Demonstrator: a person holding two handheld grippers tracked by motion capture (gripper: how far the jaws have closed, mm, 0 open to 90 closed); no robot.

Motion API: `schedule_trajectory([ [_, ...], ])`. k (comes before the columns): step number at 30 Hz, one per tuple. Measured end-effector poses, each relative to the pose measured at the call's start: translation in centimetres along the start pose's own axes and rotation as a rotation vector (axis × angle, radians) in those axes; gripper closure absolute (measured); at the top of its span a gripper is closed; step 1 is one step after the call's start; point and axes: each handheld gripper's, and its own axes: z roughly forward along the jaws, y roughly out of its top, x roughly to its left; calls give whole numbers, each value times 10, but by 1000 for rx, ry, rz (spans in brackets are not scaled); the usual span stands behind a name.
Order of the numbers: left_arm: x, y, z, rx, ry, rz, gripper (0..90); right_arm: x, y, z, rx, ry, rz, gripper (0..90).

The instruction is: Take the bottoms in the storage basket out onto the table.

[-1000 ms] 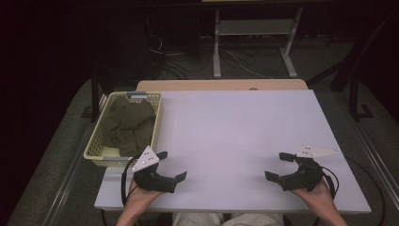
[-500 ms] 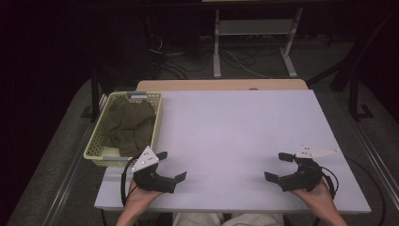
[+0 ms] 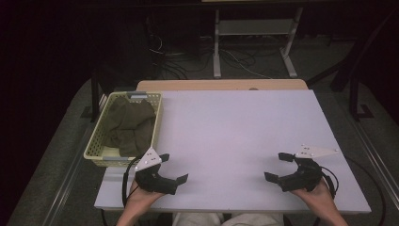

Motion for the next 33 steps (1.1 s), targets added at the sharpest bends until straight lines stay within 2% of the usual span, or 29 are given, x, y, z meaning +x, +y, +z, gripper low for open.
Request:
schedule_trajectory([
  [10, 1, 3, -4, 23, 14, -14, 0, -2, -1, -1, -6, -7, 3, 5],
  [20, 4, 10, -13, 45, 17, -6, 0, -2, -1, -2, -7, -13, 6, 5],
  [25, 7, 16, -18, 34, 3, -24, 0, -2, -1, -1, -1, -11, 7, 5],
  [33, 11, 24, -24, 54, 2, -12, 0, -2, -1, -1, 2, -12, 4, 5],
])
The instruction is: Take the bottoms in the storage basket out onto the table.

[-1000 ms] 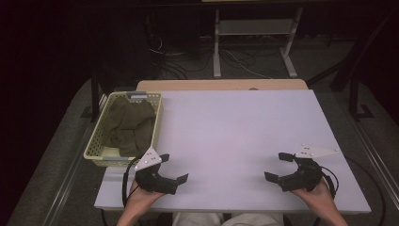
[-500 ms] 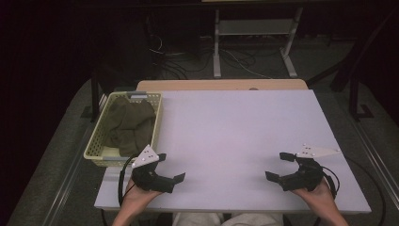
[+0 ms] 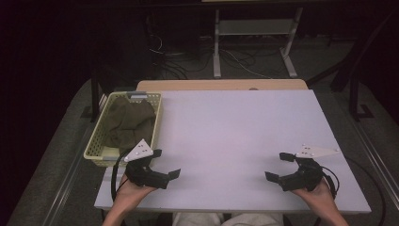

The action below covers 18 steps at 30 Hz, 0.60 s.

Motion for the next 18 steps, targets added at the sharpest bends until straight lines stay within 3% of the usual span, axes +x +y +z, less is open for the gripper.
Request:
schedule_trajectory([
  [18, 12, 14, -15, 17, 26, 4, 0, 0, 0, 0, 2, 8, -5, 5],
])
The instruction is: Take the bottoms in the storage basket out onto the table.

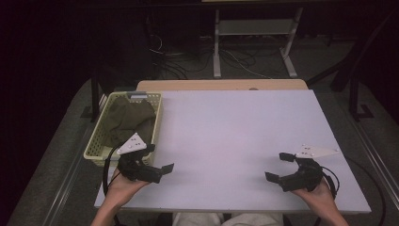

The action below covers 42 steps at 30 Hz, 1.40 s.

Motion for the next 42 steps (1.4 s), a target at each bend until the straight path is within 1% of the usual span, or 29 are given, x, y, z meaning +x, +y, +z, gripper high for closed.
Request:
schedule_trajectory([
  [6, 7, 5, -6, 5, 14, -1, 0, 0, 0, 1, 1, 2, -4, 5],
  [9, 9, 8, -10, 8, 21, 7, 0, 0, 0, 1, 1, 2, -4, 5],
  [12, 10, 13, -14, 14, 8, 10, 0, 0, 0, 0, 0, 3, -4, 5],
  [17, 13, 21, -20, 29, 19, 23, 0, 0, 0, 0, 0, 4, -8, 5],
  [19, 16, 23, -21, 37, 25, 28, 0, 0, 0, 0, 0, 4, -7, 5],
  [26, 30, 31, -29, 49, 63, 15, 0, -1, 0, 0, -4, 0, -5, 5],
  [29, 34, 35, -33, 59, 79, 23, 0, -2, 0, -1, -6, -4, -1, 5],
  [30, 36, 37, -34, 62, 83, 19, 0, -2, 0, -1, -7, -5, -1, 5],
  [35, 47, 43, -39, 87, 100, 17, 0, -2, 0, -2, -3, -9, -5, 5],
  [42, 58, 47, -42, 99, 124, 4, 0, -3, 0, -3, -7, -13, -2, 5],
])
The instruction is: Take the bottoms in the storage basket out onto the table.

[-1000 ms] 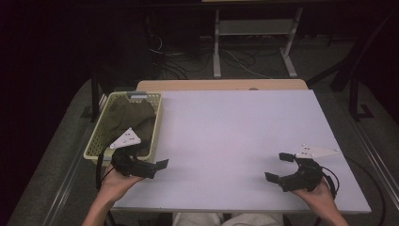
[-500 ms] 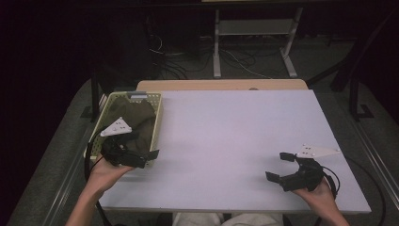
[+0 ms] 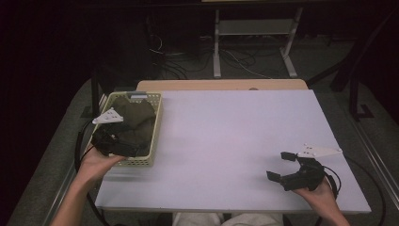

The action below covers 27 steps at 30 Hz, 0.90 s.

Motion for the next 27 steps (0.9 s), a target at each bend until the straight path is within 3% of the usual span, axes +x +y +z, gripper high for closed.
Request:
schedule_trajectory([
  [16, 29, 15, -10, 4, 73, -1, 0, 0, 0, 0, 1, -5, -3, 5],
  [27, 51, 13, -13, 2, 111, -41, 0, 0, 0, 1, 8, -6, -6, 5],
])
